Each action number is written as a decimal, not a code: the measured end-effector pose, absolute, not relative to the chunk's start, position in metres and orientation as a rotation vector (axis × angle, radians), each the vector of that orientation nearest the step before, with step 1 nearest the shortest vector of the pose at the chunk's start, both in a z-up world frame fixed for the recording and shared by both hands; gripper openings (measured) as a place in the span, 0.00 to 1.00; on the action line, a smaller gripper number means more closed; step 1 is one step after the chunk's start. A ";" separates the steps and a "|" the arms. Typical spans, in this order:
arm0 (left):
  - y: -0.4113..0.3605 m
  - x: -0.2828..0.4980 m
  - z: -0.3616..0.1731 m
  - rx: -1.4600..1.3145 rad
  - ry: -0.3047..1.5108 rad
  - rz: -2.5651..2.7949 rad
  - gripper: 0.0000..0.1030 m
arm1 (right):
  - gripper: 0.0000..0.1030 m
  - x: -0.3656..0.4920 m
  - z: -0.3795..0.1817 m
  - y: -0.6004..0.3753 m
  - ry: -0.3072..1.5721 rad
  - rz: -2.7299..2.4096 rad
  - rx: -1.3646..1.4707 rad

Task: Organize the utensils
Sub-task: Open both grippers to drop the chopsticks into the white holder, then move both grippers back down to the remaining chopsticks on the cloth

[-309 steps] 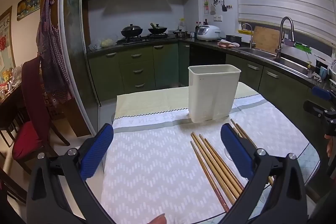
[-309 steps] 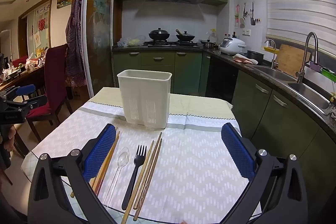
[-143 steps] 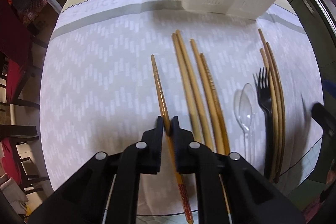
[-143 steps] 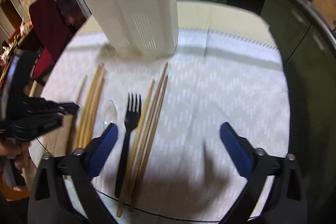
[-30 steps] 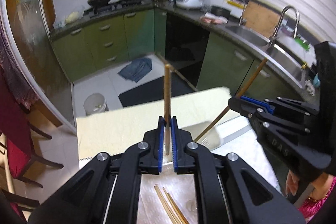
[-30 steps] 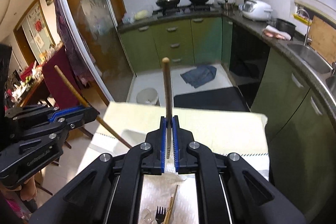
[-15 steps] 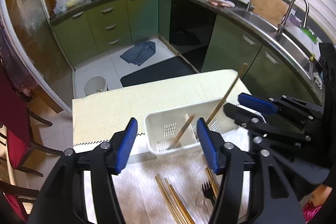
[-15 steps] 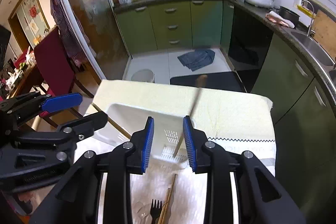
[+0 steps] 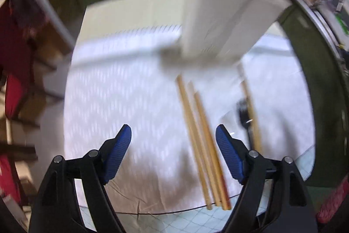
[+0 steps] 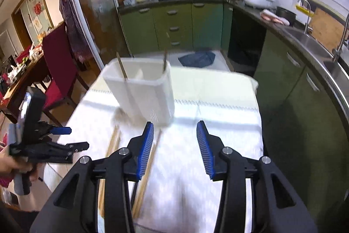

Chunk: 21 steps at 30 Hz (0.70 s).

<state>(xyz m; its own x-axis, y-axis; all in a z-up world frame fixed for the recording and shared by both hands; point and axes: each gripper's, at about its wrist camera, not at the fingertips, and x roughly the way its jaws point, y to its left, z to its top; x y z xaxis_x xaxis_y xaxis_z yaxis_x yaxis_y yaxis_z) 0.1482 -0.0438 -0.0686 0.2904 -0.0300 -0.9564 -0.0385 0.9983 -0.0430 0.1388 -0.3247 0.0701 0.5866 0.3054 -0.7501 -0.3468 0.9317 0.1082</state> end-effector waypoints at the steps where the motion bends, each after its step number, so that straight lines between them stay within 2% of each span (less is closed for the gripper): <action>1: -0.042 0.146 -0.077 -0.059 1.282 0.030 0.73 | 0.43 0.133 0.066 -0.328 0.868 0.381 -0.050; 3: -0.041 0.145 -0.090 -0.060 1.287 0.065 0.73 | 0.47 0.127 0.060 -0.336 0.876 0.381 -0.048; 21: -0.058 0.155 -0.144 -0.062 1.386 0.138 0.75 | 0.49 0.124 0.039 -0.343 0.937 0.391 -0.035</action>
<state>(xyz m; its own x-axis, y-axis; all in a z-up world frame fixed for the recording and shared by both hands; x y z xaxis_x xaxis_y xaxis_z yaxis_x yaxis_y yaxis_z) 0.1546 -0.0575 -0.1438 0.1773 0.0607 -0.9823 -0.1341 0.9903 0.0370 0.1240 -0.3429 0.0390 0.5274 0.3121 -0.7902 -0.3420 0.9294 0.1389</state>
